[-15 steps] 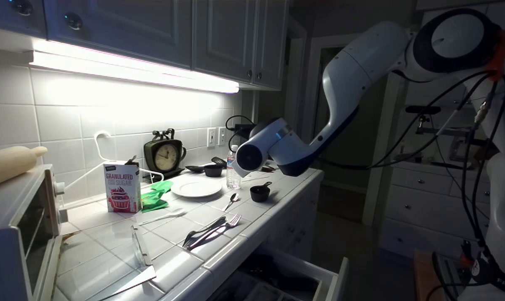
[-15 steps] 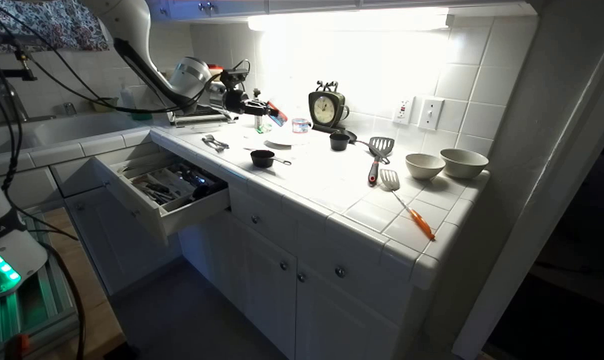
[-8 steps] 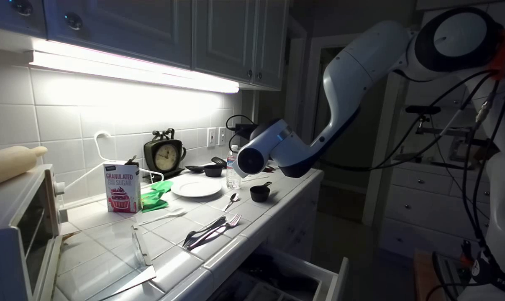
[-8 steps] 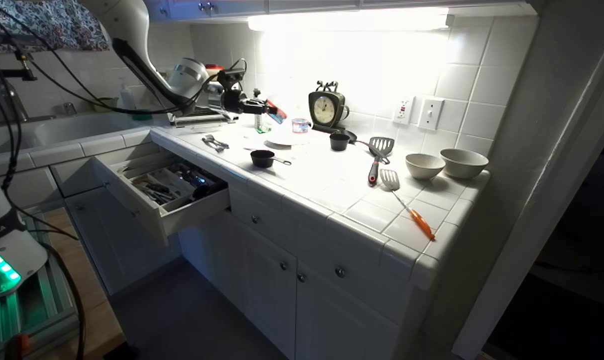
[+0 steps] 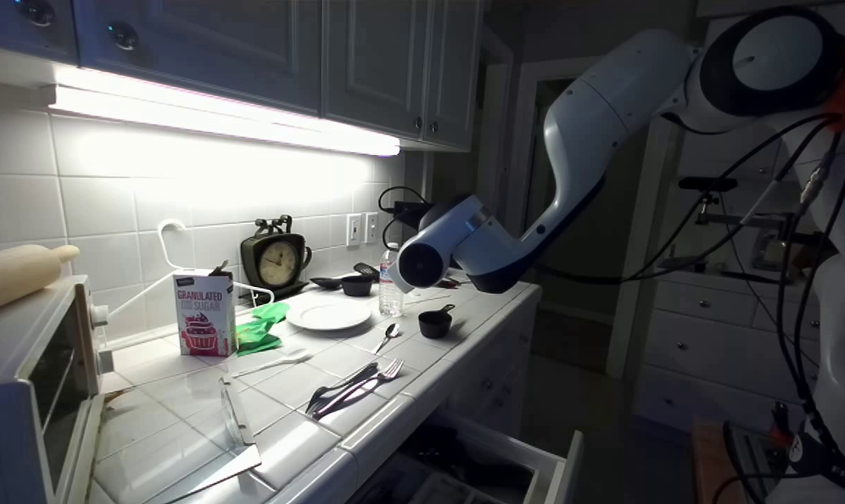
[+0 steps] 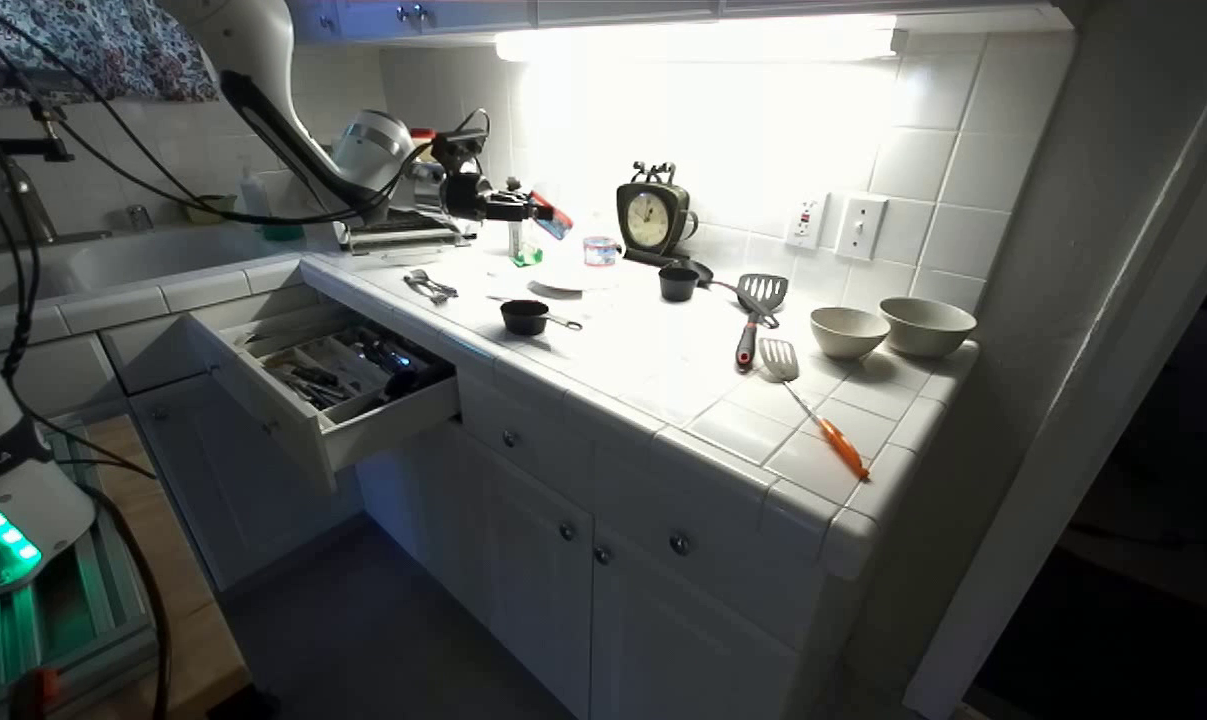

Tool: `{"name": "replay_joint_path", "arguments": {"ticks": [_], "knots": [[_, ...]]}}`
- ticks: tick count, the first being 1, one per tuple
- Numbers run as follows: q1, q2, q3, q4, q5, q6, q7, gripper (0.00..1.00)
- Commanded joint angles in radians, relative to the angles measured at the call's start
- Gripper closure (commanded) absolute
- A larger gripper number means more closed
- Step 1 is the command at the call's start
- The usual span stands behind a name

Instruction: Pick up the open water bottle and pour its contents into the small black pot

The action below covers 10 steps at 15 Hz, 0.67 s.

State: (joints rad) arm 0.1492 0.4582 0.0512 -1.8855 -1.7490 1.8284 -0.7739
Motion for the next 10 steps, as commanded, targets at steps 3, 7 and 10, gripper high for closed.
{"name": "replay_joint_path", "arguments": {"ticks": [3,7,10], "knots": [[-0.014,-0.039,0.013,-0.035,0.010,-0.004,0.007,0.98],[-0.053,-0.065,0.032,-0.022,0.156,0.052,-0.046,0.98],[-0.086,-0.100,0.044,-0.011,0.301,0.104,-0.091,0.98]]}}
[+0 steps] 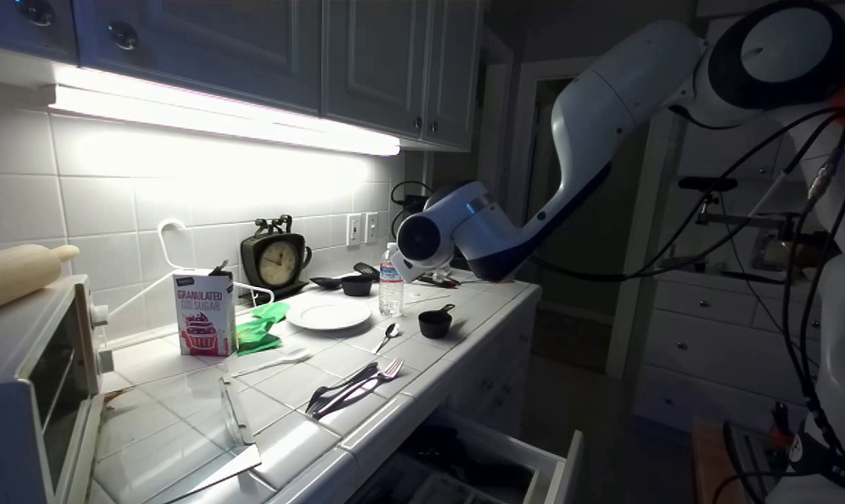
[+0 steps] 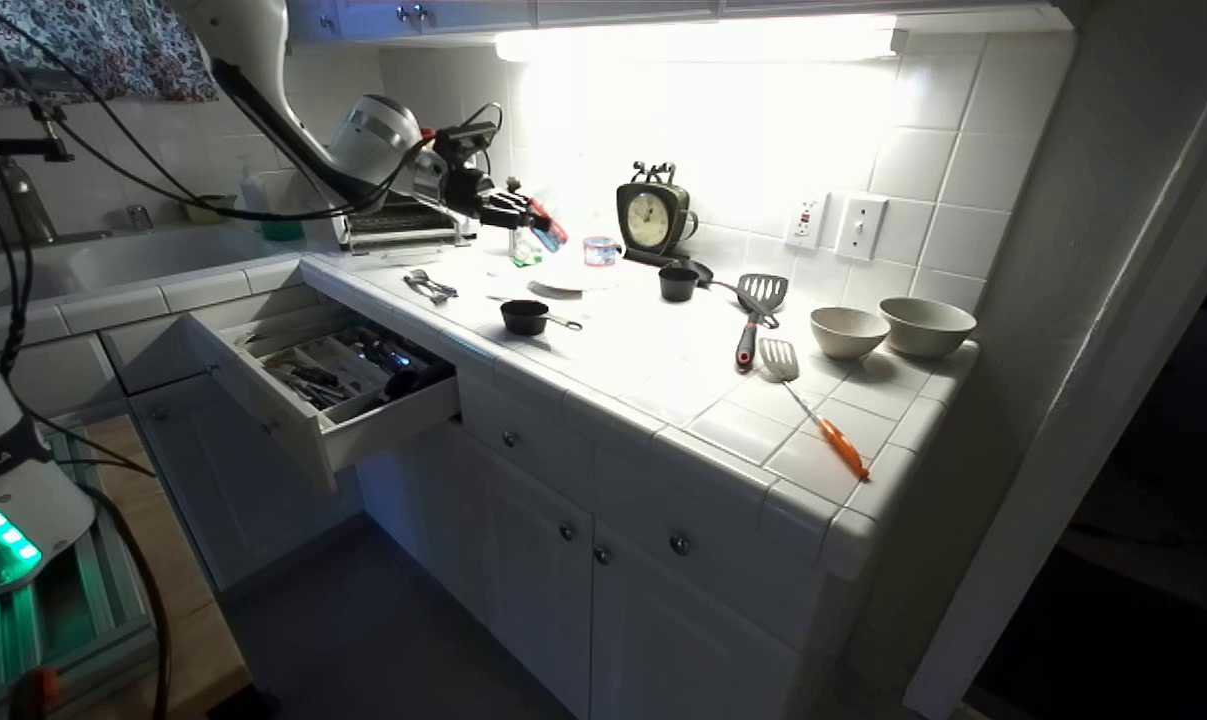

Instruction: Pick up the open water bottle and pour its contents into the small black pot

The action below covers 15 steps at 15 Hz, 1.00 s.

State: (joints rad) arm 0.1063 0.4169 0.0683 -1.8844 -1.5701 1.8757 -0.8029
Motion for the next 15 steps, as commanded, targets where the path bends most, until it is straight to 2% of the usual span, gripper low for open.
{"name": "replay_joint_path", "arguments": {"ticks": [1,5,10,15], "knots": [[-0.056,-0.072,0.030,-0.009,0.175,0.082,-0.084,0.98],[-0.099,-0.119,0.029,-0.006,0.388,0.159,-0.188,0.98],[-0.149,-0.167,0.009,-0.013,0.617,0.204,-0.309,0.98],[-0.199,-0.201,-0.036,-0.025,0.778,0.200,-0.392,0.98]]}}
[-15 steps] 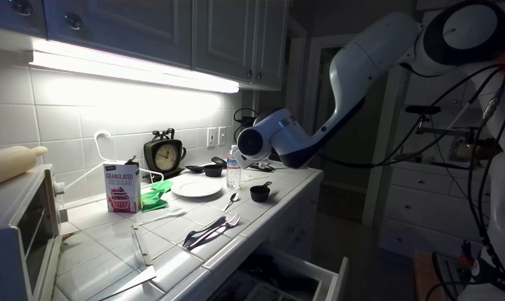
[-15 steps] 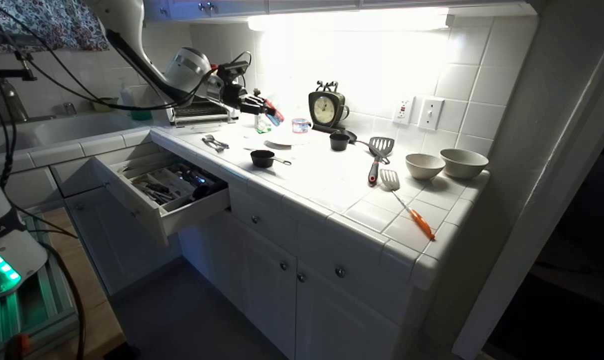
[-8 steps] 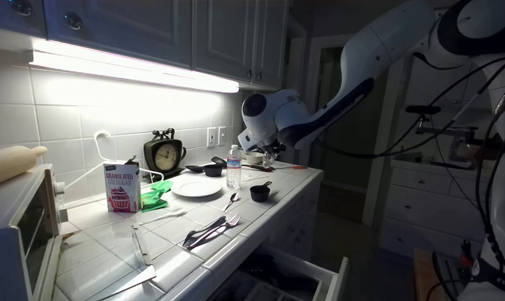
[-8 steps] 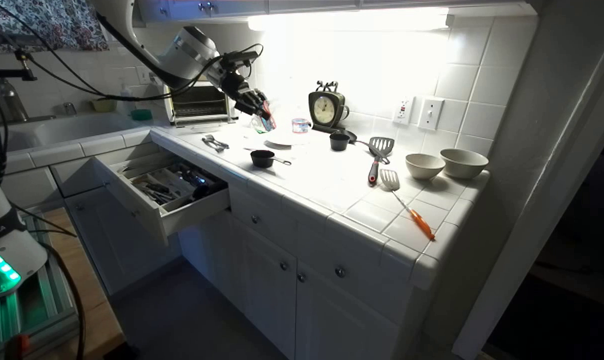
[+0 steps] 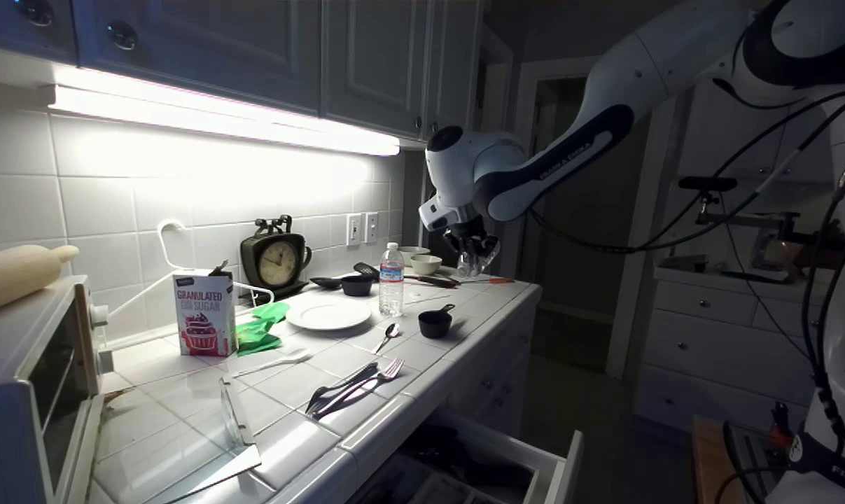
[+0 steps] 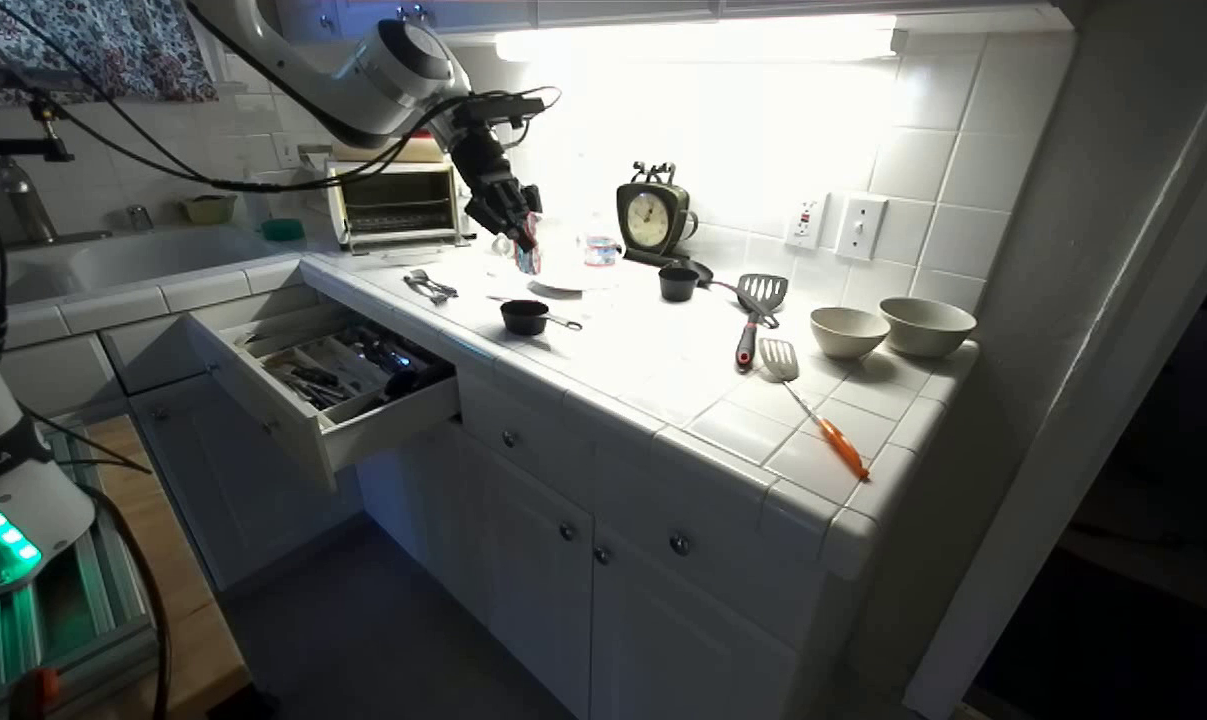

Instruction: Pick up the open water bottle and pour its contents into the small black pot

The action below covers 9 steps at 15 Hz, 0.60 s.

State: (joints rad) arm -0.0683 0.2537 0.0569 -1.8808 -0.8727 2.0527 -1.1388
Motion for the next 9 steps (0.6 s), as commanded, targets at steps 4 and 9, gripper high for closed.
{"name": "replay_joint_path", "arguments": {"ticks": [4,9], "knots": [[-0.059,-0.035,-0.073,-0.036,0.080,0.098,-0.088,0.98],[-0.128,-0.020,-0.096,-0.040,0.269,0.263,-0.212,0.98]]}}
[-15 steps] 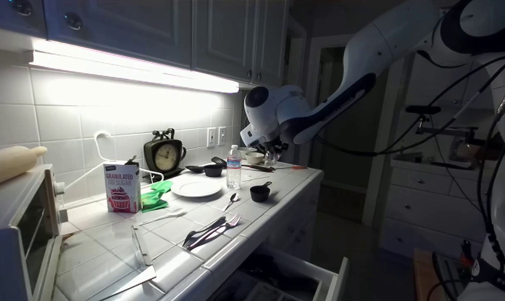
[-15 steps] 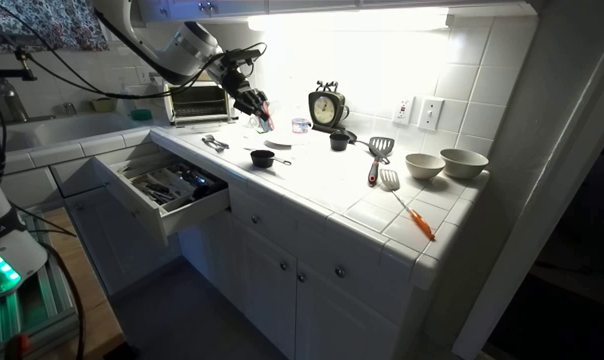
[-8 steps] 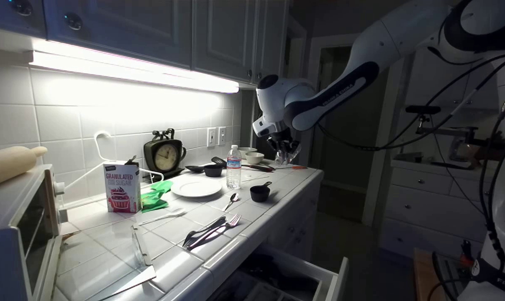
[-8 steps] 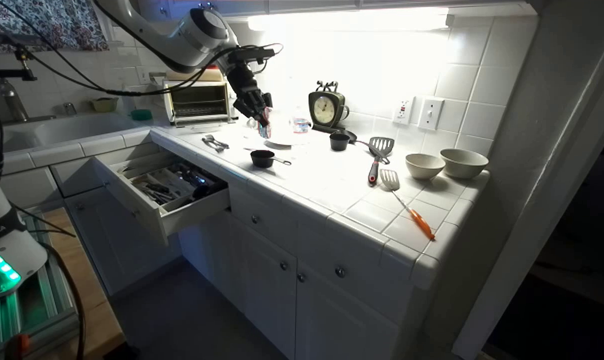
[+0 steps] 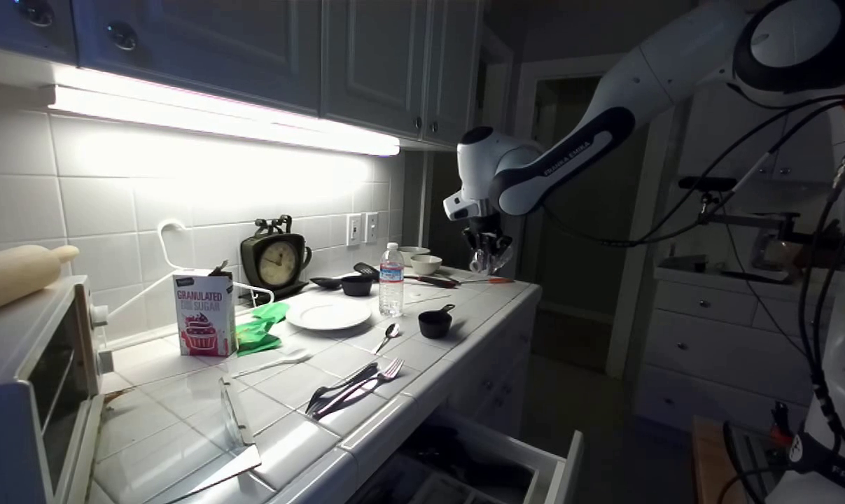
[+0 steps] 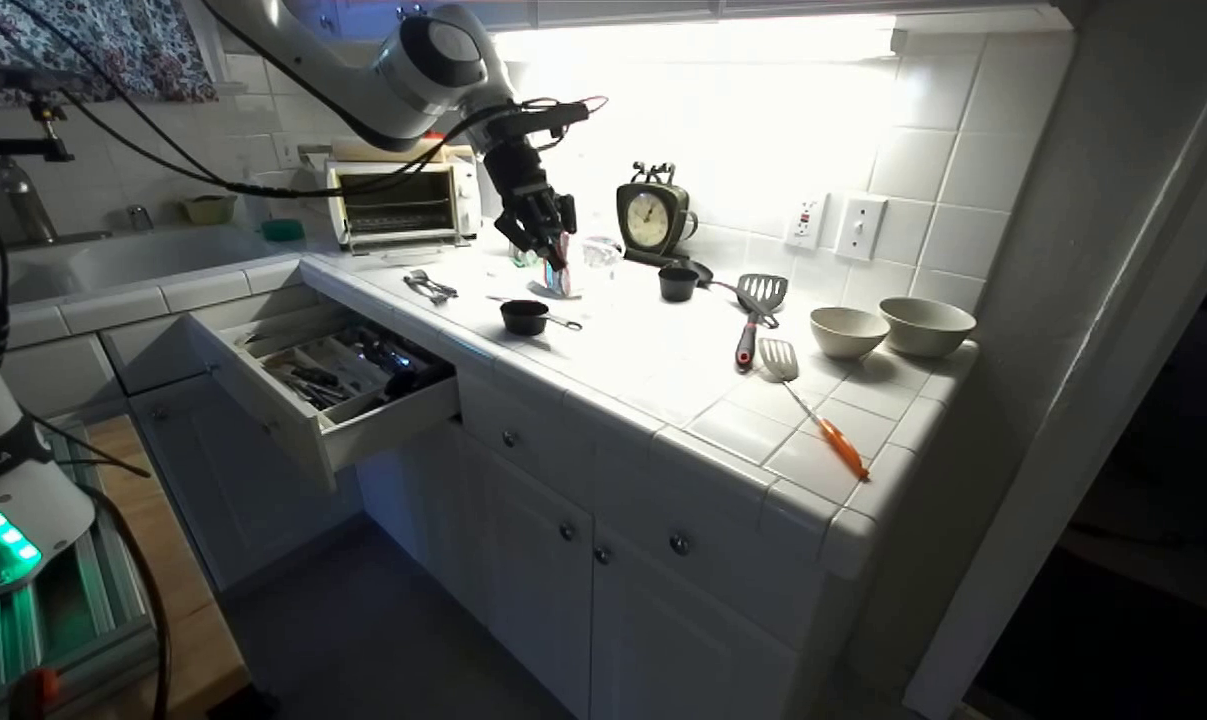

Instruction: Pick up the open water bottle and pour its contents into the small black pot

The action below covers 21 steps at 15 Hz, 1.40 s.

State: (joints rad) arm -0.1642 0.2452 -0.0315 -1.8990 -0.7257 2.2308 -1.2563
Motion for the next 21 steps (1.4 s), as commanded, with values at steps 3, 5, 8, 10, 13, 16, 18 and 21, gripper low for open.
{"name": "replay_joint_path", "arguments": {"ticks": [3,5,8,10,13,16,18,21], "knots": [[-0.053,-0.001,-0.027,-0.027,0.204,0.155,-0.184,0.98],[-0.057,0.011,-0.042,-0.027,0.231,0.182,-0.228,0.98],[-0.061,0.041,-0.058,-0.023,0.249,0.199,-0.283,0.98],[-0.062,0.063,-0.068,-0.019,0.247,0.205,-0.302,0.98],[-0.062,0.099,-0.081,-0.008,0.230,0.211,-0.320,0.98],[-0.054,0.137,-0.110,0.003,0.189,0.266,-0.285,0.98],[-0.045,0.159,-0.134,0.010,0.157,0.313,-0.252,0.98],[-0.033,0.193,-0.169,0.017,0.112,0.391,-0.197,0.98]]}}
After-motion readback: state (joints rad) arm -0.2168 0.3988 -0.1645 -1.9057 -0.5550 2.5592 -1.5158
